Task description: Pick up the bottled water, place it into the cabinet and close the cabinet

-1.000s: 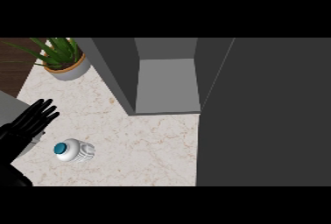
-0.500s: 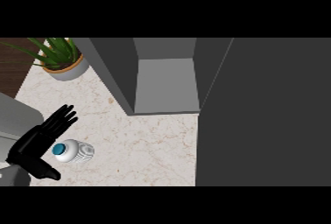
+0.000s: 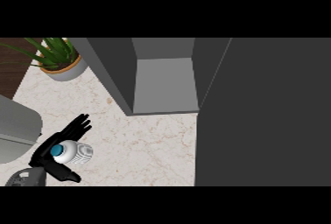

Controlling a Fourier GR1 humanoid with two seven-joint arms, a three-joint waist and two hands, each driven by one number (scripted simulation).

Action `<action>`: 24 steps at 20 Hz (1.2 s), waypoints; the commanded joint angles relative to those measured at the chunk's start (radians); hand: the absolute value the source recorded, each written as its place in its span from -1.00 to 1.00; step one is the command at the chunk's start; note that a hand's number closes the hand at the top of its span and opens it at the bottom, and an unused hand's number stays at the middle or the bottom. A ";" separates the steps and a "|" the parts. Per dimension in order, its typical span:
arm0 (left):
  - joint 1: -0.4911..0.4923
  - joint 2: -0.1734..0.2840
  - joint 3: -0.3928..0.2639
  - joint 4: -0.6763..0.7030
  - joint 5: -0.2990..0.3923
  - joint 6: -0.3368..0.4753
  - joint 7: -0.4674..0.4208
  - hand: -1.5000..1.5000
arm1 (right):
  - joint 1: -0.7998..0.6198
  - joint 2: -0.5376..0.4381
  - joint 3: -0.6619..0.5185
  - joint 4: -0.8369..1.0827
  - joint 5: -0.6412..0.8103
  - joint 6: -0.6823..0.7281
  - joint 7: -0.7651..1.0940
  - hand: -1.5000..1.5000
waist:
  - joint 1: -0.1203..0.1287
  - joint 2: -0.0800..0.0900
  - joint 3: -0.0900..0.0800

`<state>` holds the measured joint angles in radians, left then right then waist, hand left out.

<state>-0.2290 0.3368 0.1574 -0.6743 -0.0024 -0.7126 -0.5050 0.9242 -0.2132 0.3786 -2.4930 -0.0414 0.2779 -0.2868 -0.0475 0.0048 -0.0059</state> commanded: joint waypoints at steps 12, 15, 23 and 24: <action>-0.026 -0.013 -0.114 0.177 -0.151 0.100 -0.446 1.00 | 0.075 -0.032 0.053 -0.114 0.032 -0.018 -0.027 -1.00 | 0.001 0.004 -0.002; -0.057 -0.002 -0.145 0.157 -0.186 0.162 -0.530 1.00 | 0.080 -0.049 0.040 -0.123 0.019 -0.016 -0.026 -1.00 | 0.002 0.002 -0.001; 0.041 -0.252 -0.038 0.132 -0.109 0.626 -0.532 1.00 | 0.108 -0.071 -0.001 -0.132 0.001 -0.036 -0.041 -1.00 | 0.034 -0.005 0.003; 0.048 -0.247 -0.038 0.132 -0.116 0.637 -0.560 1.00 | 0.122 -0.076 0.025 -0.128 0.016 -0.027 -0.057 -1.00 | 0.029 -0.007 0.003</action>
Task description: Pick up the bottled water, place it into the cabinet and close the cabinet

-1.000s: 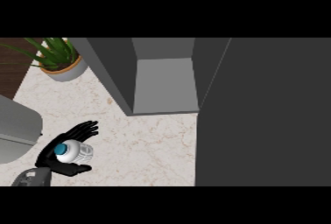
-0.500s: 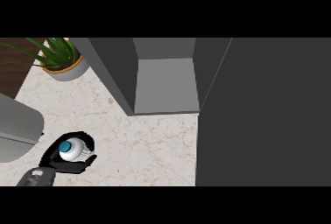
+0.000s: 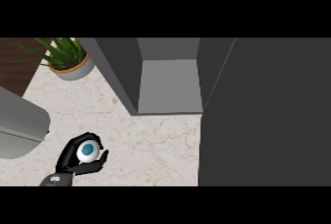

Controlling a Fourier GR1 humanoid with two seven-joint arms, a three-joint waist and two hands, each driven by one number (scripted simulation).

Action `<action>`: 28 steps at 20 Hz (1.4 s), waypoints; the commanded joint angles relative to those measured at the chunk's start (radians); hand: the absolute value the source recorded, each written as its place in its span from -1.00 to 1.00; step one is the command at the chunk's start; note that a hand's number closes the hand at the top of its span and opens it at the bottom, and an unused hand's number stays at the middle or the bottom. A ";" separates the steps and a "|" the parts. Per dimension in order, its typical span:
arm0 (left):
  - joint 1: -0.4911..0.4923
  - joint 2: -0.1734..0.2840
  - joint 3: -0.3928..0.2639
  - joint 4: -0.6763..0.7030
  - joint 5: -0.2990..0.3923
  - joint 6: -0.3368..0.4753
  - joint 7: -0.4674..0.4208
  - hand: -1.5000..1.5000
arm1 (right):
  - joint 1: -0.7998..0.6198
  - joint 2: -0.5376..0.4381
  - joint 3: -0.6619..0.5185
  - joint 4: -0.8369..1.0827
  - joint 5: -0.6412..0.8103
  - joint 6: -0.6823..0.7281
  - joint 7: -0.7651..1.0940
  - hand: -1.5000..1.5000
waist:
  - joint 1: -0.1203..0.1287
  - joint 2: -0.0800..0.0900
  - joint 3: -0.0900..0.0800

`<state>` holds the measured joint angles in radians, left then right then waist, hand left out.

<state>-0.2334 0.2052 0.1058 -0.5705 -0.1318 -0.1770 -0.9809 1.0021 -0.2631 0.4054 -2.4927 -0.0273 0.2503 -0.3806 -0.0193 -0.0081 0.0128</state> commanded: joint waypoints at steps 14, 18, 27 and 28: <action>-0.046 -0.204 -0.254 -0.241 0.269 0.196 0.241 1.00 | 0.095 -0.067 0.006 -0.145 -0.023 -0.003 0.006 -1.00 | -0.004 0.000 -0.013; -0.095 -0.205 -0.395 -0.334 0.376 0.363 0.390 1.00 | 0.049 -0.052 -0.014 -0.115 -0.040 -0.020 0.011 -1.00 | -0.001 0.004 -0.013; -0.356 -0.205 -0.522 -0.354 0.508 0.612 0.610 1.00 | 0.045 -0.059 -0.037 -0.103 -0.074 -0.012 0.006 -1.00 | -0.016 0.010 -0.013; -0.374 -0.205 -0.527 -0.293 0.519 0.615 0.571 1.00 | 0.044 -0.087 -0.112 -0.101 -0.098 0.008 -0.026 -1.00 | -0.021 0.011 -0.013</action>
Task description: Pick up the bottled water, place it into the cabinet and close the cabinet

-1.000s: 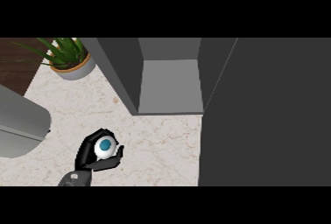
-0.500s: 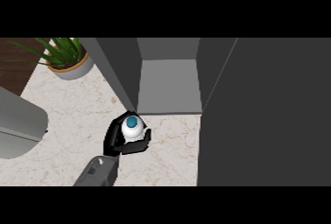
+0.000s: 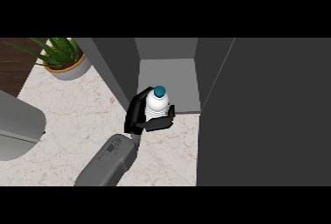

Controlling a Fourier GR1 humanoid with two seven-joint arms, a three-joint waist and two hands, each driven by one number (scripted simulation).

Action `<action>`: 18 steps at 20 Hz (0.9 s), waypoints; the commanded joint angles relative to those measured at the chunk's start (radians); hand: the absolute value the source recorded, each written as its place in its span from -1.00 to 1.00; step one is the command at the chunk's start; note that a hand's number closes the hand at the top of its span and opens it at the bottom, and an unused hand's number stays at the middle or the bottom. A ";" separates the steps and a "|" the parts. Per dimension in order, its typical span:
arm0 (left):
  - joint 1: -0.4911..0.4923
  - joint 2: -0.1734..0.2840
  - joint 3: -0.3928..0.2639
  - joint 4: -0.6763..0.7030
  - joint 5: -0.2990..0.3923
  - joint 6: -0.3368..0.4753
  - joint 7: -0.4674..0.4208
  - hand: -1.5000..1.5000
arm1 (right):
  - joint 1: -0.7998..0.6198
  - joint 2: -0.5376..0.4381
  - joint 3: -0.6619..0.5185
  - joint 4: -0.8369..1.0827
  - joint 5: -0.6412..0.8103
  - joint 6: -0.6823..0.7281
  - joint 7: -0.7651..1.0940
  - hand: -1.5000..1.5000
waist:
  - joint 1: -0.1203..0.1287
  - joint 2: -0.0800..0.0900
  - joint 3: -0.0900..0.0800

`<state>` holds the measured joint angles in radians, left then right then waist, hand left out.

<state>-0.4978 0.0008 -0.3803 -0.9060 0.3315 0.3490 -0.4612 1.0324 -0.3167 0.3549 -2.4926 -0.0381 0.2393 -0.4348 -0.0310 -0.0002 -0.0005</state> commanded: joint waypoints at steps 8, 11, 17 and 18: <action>-0.289 -0.001 -0.015 0.190 0.154 0.158 0.115 1.00 | 0.064 -0.039 -0.092 -0.134 -0.139 0.044 0.010 -1.00 | -0.016 0.007 0.000; -0.374 -0.001 0.029 0.299 0.208 0.169 0.107 1.00 | 0.061 -0.026 -0.096 -0.042 -0.120 0.066 -0.056 -1.00 | -0.037 0.011 0.000; -0.471 0.016 0.060 0.465 0.160 0.274 0.110 1.00 | 0.077 -0.038 -0.152 -0.074 -0.152 0.091 -0.070 -1.00 | -0.025 0.014 0.001; -0.468 -0.001 0.034 0.493 0.133 0.336 0.074 1.00 | 0.082 -0.040 -0.152 -0.083 -0.153 0.092 -0.059 -1.00 | -0.034 0.018 0.000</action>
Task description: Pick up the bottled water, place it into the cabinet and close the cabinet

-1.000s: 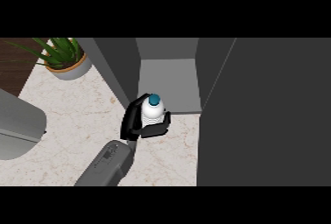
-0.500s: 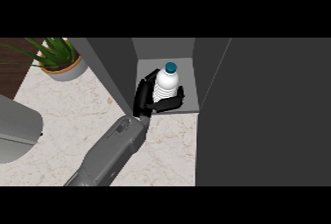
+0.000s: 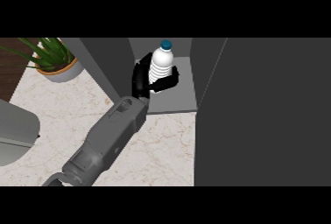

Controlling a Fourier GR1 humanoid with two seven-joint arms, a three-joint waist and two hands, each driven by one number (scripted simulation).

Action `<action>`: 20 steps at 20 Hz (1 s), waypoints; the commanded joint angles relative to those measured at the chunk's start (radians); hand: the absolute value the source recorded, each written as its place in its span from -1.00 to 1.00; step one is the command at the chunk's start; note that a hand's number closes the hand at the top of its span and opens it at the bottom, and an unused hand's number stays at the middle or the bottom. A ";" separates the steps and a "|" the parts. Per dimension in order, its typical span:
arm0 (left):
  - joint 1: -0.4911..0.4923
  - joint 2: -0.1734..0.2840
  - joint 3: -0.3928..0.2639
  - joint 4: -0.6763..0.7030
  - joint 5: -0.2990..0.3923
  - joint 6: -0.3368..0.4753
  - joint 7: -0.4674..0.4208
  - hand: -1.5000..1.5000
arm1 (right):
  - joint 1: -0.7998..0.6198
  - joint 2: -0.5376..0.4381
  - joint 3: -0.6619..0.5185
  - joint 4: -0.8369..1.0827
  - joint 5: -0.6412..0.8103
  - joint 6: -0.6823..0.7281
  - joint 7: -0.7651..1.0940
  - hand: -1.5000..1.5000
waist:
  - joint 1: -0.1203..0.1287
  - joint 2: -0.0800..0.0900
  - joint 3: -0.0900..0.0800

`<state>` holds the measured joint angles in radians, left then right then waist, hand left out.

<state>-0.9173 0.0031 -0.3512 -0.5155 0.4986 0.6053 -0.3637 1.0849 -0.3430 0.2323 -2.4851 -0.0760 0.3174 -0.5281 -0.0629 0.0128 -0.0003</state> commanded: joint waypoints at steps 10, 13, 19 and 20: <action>-0.209 0.011 -0.011 0.346 -0.131 0.252 0.002 -1.00 | 0.017 -0.010 -0.039 -0.070 -0.108 0.049 0.001 -1.00 | -0.021 0.013 0.000; -0.221 0.026 0.018 0.346 -0.116 0.218 -0.042 -1.00 | 0.031 -0.001 -0.005 -0.078 -0.089 0.053 0.002 -1.00 | -0.021 0.014 -0.001; -0.213 0.008 0.143 0.184 -0.014 0.119 -0.245 1.00 | 0.025 0.001 0.015 -0.068 -0.063 0.062 -0.007 -1.00 | -0.007 0.013 -0.004; -0.186 0.006 0.167 0.151 0.009 0.060 -0.295 1.00 | 0.014 0.007 0.001 -0.059 -0.064 0.048 -0.001 -1.00 | 0.002 0.015 -0.005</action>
<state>-1.1123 0.0185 -0.2589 -0.2804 0.4459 0.7412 -0.5473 1.0904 -0.3378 0.2343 -2.4744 -0.0912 0.3717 -0.5608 -0.0709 0.0268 -0.0033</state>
